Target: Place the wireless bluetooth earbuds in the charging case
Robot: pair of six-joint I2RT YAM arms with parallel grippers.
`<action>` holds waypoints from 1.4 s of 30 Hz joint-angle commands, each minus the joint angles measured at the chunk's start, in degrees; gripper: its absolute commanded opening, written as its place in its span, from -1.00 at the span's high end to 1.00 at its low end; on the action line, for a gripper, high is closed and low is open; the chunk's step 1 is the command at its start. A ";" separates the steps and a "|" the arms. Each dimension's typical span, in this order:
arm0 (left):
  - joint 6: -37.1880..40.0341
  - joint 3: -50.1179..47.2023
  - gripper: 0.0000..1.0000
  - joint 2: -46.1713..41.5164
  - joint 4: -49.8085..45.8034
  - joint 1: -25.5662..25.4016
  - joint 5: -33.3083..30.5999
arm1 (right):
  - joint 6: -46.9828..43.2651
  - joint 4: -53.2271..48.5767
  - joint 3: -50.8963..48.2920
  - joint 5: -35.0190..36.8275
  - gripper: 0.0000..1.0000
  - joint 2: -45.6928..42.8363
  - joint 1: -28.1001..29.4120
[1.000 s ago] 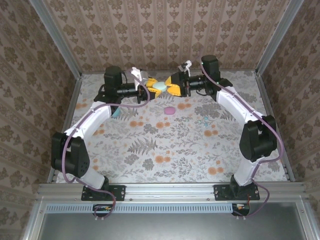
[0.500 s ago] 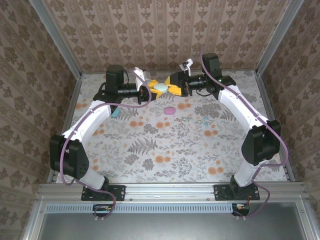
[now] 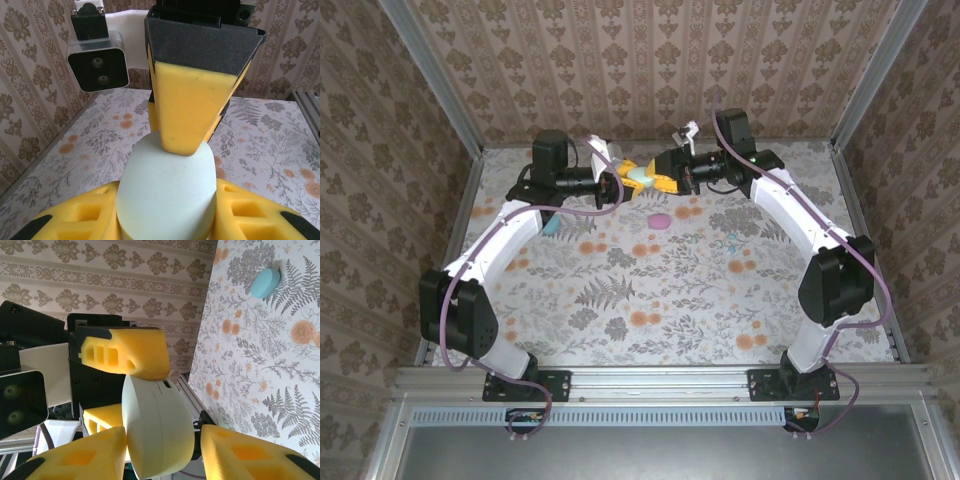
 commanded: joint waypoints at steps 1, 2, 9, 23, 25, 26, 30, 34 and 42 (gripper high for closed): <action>1.76 1.87 0.36 -1.52 -0.48 -0.75 0.50 | -0.80 -1.23 2.05 0.58 0.19 0.94 0.35; 1.84 1.95 0.35 -1.52 -0.64 -0.75 0.25 | -0.68 -1.18 2.11 0.38 0.27 0.98 0.44; 0.97 1.29 0.13 -1.63 0.66 -0.92 -1.37 | 0.62 1.00 1.60 -1.97 0.54 0.44 0.35; -13.94 -9.60 -0.34 -2.23 30.98 1.98 5.16 | 24.13 32.92 -5.43 -11.27 0.61 -0.19 -1.48; -16.17 -10.30 -0.31 -2.08 34.89 2.00 5.02 | 26.94 36.51 -6.13 -11.43 0.61 -0.09 -1.79; -17.15 -10.58 -0.30 -2.03 36.45 1.99 4.77 | 27.93 37.82 -6.39 -11.42 0.61 0.05 -1.84; -20.38 -11.22 -0.28 -1.61 40.98 1.98 3.69 | 29.26 39.41 -6.95 -11.31 0.62 0.12 -1.98; -20.85 -10.67 -0.25 -1.20 40.93 1.72 3.37 | 29.26 39.55 -7.24 -11.29 0.62 0.03 -1.98; -21.97 -9.72 -0.18 -0.49 40.34 0.97 3.10 | 29.18 40.32 -7.71 -11.33 0.62 -0.28 -1.93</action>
